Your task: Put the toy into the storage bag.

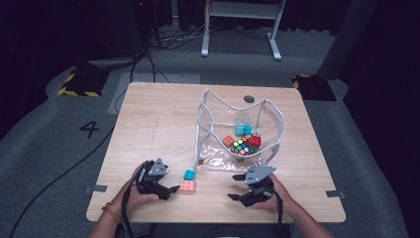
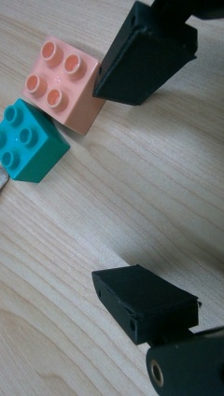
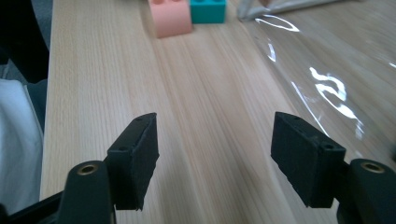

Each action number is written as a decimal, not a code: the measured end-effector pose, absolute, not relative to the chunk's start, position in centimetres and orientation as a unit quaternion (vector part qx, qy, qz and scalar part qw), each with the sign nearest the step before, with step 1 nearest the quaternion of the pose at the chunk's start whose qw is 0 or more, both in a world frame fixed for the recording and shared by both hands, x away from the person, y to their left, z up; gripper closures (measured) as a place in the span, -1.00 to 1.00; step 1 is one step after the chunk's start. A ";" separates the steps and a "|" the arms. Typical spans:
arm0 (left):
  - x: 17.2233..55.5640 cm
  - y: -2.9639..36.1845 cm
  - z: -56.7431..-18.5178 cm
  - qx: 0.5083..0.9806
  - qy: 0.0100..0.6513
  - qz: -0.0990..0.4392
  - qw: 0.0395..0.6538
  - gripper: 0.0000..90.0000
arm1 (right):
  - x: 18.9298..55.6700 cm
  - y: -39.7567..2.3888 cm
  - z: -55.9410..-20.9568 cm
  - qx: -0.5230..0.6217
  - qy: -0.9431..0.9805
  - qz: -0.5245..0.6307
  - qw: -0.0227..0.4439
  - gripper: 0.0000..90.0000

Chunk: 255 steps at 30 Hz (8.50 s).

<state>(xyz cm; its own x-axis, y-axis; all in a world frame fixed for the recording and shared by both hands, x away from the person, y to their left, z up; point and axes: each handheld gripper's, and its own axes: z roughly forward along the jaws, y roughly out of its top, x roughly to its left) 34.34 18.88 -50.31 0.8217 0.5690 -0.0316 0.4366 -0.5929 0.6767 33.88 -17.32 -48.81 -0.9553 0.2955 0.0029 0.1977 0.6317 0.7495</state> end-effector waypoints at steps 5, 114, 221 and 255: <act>34.3 18.9 -50.3 0.888 0.284 0.094 0.351 -0.73 | 34.2 -14.0 -49.6 0.115 0.910 0.396 0.048 -0.23; 34.3 18.9 -50.3 0.887 0.285 0.096 0.350 -0.74 | 35.5 -35.4 -45.2 0.312 0.818 0.436 0.208 0.33; 34.3 18.8 -50.3 0.886 0.289 0.095 0.350 -0.74 | 48.9 -21.4 -33.3 0.169 0.946 0.231 0.152 0.22; 34.4 18.8 -50.3 0.886 0.288 0.095 0.350 -0.74 | 39.7 -28.4 -31.0 0.238 0.824 0.455 0.239 -0.38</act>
<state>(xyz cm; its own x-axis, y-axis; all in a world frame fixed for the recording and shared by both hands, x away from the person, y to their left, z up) 34.36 18.80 -50.31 0.8161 0.5769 -0.0336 0.4441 -0.5890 0.6751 39.70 -28.39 -30.98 -0.7725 0.6096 -0.1778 0.1738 0.4723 0.8641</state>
